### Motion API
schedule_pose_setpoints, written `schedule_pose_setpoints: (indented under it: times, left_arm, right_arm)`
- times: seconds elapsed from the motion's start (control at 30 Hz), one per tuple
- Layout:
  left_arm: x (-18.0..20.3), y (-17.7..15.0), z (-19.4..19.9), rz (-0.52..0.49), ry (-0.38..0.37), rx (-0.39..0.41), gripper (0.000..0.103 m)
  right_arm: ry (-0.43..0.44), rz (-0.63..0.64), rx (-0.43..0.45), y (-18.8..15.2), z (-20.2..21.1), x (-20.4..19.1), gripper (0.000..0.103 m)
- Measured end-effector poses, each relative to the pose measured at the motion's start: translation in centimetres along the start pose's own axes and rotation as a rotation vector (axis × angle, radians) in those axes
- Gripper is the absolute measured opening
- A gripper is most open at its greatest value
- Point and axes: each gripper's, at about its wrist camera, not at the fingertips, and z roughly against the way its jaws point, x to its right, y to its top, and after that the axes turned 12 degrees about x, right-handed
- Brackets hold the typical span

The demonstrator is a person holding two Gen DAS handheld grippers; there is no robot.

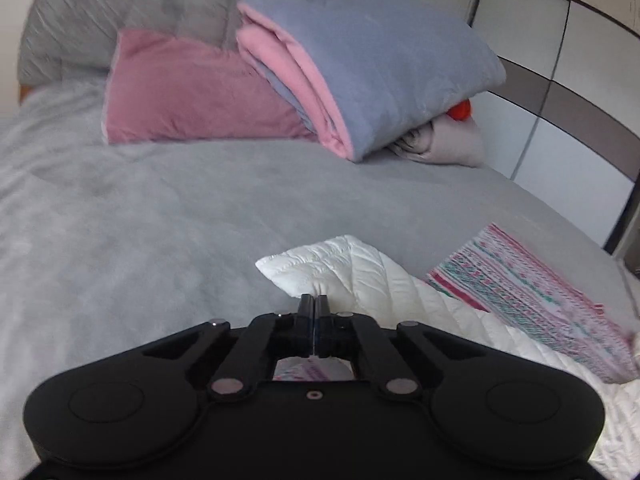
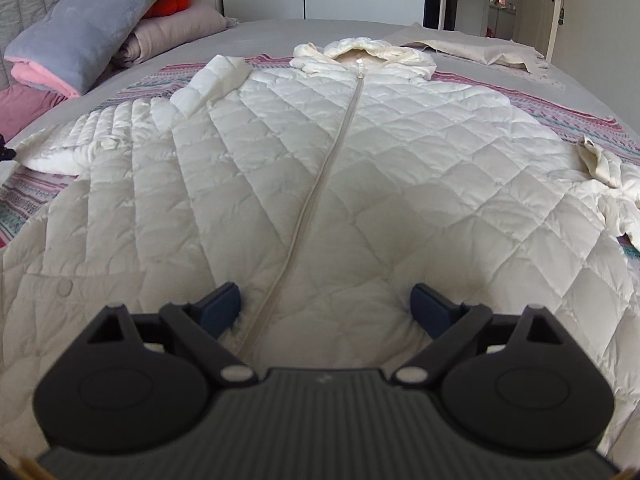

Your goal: Fold large clothes

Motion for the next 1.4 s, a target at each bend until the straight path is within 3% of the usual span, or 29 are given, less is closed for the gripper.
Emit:
schedule_pose_setpoints:
  times: [0.03, 0.13, 0.23, 0.33, 0.43, 0.5, 0.57, 0.63, 0.7, 0.83, 0.93, 1.0, 1.17, 1.23, 1.27, 1.33, 1.4]
  left_arm:
    - [0.1, -0.6, 0.8, -0.043, 0.058, 0.012, 0.0]
    - [0.6, -3.4, 1.0, -0.245, 0.229, -0.052, 0.0]
    - [0.3, -4.3, 1.1, -0.364, 0.267, -0.087, 0.0]
    - [-0.7, -2.6, 2.1, -0.311, 0.244, -0.168, 0.006]
    - [0.3, -1.2, 4.9, -0.325, 0.164, -0.163, 0.006]
    - [2.2, -0.4, 7.2, -0.363, 0.097, -0.132, 0.019]
    - [4.3, 0.5, 10.0, -0.374, 0.003, -0.113, 0.052]
    - [6.6, 1.4, 12.7, -0.363, -0.102, -0.1, 0.072]
    - [9.3, 1.8, 15.7, -0.359, -0.23, -0.091, 0.072]
    - [14.8, -0.1, 21.5, -0.337, -0.48, -0.134, 0.078]
    - [18.6, -4.4, 24.8, -0.328, -0.661, -0.177, 0.079]
    - [20.7, -8.0, 26.4, -0.351, -0.741, -0.187, 0.079]
    - [23.1, -16.5, 27.4, -0.449, -0.788, -0.282, 0.08]
    - [23.4, -18.0, 28.0, -0.504, -0.783, -0.221, 0.083]
    - [23.6, -18.1, 28.2, -0.519, -0.78, -0.215, 0.083]
    - [23.7, -17.8, 27.7, -0.502, -0.78, -0.232, 0.084]
    - [23.6, -17.9, 27.4, -0.483, -0.782, -0.245, 0.084]
  right_arm:
    - [0.001, -0.001, 0.001, 0.0, 0.1, 0.0, 0.094]
    - [0.009, -0.003, -0.002, -0.3, 0.0, 0.0, 0.094]
    - [-0.003, 0.031, 0.002, -0.7, -0.1, -0.3, 0.095]
    - [-0.006, 0.032, 0.009, -0.8, 0.0, -0.3, 0.095]
    - [0.006, 0.017, 0.001, -0.1, 0.7, 0.5, 0.095]
    - [-0.021, 0.008, 0.035, 0.9, 1.8, 1.6, 0.095]
    - [-0.082, 0.025, 0.086, 1.9, 2.7, 2.8, 0.095]
    - [-0.16, 0.037, 0.133, 2.9, 3.3, 4.8, 0.095]
    - [-0.23, 0.035, 0.161, 3.7, 3.3, 7.4, 0.091]
    - [-0.33, -0.042, 0.142, 5.0, 2.0, 13.7, 0.058]
    - [-0.384, -0.075, 0.126, 5.6, 1.0, 17.9, 0.049]
    - [-0.414, -0.111, 0.09, 5.6, -0.3, 21.2, 0.045]
    - [-0.448, -0.191, 0.02, 3.5, -2.5, 27.4, 0.042]
    - [-0.561, -0.163, 0.043, 3.1, -2.2, 28.9, 0.042]
    - [-0.657, -0.153, 0.063, 3.1, -1.7, 29.7, 0.043]
    - [-0.829, -0.128, 0.116, 3.3, -0.3, 30.7, 0.05]
    - [-0.908, -0.141, 0.183, 3.5, 1.7, 31.4, 0.058]
